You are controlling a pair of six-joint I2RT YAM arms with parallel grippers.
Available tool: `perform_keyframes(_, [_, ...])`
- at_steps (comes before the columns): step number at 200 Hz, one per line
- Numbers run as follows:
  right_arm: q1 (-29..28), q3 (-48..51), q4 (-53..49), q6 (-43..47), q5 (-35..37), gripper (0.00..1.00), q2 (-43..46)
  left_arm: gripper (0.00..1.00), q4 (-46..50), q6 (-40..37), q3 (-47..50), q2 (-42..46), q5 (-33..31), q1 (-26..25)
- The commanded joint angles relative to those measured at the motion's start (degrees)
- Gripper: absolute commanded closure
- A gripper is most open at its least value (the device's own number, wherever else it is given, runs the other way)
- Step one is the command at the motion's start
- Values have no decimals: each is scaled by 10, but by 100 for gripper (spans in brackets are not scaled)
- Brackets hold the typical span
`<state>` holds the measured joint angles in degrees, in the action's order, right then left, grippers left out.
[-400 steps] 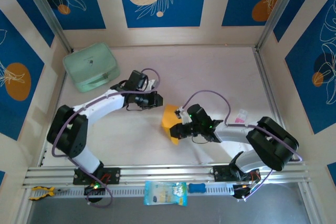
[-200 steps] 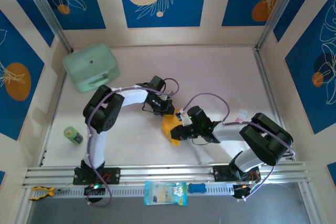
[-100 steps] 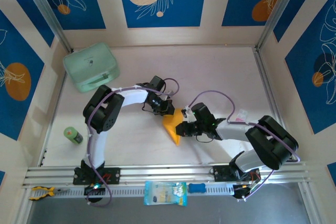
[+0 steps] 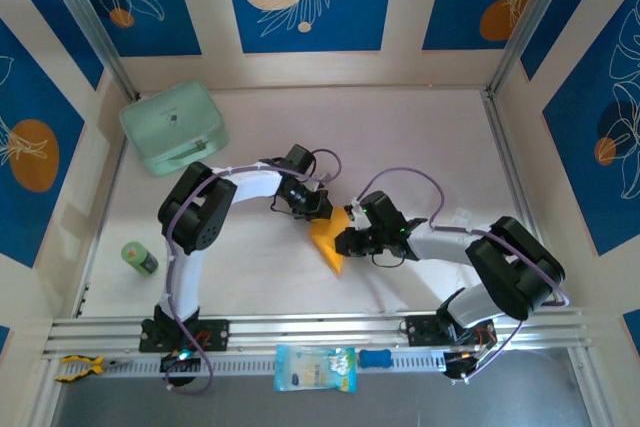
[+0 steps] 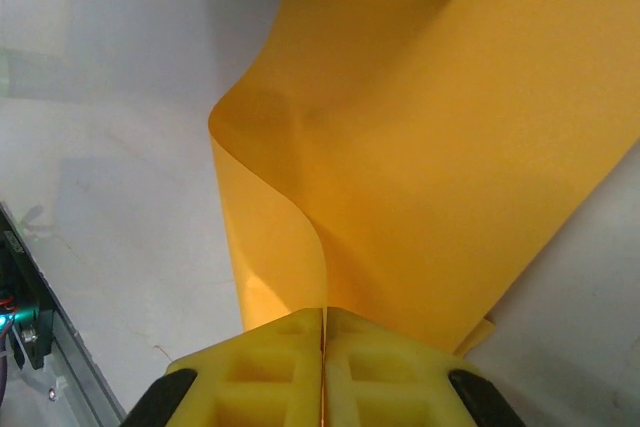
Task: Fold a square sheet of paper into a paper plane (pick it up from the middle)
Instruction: Third fold the triangle at the center of the table.
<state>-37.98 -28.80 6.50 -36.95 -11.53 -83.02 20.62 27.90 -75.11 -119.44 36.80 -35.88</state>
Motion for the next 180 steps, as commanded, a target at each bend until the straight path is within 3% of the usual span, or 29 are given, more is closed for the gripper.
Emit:
perform_keyframes(1, [-2, -19, -30, 13, 4, 91, -9, 91, 45, -14, 5, -6, -35, -6])
perform_keyframes(180, [-8, -51, -88, 4, 25, 91, -37, 91, 52, -16, 6, -1, -38, -6])
